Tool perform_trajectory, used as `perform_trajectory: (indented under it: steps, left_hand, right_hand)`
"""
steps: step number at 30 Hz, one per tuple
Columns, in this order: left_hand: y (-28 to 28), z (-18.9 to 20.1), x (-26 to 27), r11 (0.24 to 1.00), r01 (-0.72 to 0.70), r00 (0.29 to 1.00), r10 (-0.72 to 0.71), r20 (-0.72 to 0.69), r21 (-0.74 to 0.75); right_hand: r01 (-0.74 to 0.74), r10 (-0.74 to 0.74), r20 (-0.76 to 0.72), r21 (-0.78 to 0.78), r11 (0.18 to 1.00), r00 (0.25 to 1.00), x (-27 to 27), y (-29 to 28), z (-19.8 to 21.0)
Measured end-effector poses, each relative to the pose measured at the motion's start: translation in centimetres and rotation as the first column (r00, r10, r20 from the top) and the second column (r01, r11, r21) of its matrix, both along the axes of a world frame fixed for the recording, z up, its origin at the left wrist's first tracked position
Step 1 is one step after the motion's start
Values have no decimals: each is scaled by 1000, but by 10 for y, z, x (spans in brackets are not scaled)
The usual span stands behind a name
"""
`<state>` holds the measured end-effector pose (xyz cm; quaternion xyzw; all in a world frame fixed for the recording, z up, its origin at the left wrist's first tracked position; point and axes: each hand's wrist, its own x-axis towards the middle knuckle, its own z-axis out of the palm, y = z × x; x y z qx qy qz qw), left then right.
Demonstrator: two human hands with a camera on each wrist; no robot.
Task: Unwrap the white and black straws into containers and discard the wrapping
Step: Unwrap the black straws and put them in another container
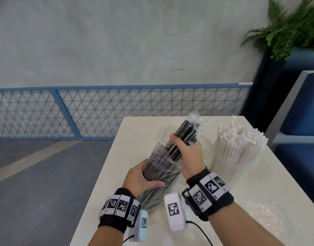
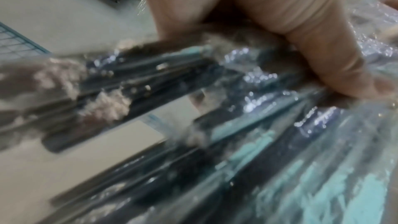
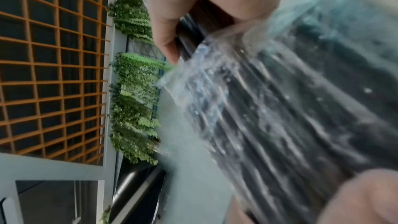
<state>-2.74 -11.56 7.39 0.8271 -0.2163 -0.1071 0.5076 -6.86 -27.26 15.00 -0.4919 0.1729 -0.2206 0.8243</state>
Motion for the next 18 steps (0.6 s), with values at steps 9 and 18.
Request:
perform_trajectory:
  steps: [9, 18]
  left_hand:
    - [1, -6, 3, 999, -15, 999, 12, -47, -44]
    - [0, -5, 5, 999, -30, 999, 29, -46, -38]
  right_hand:
    - [74, -76, 127, 18, 997, 989, 3, -18, 23]
    - [82, -80, 62, -25, 996, 995, 11, -11, 18]
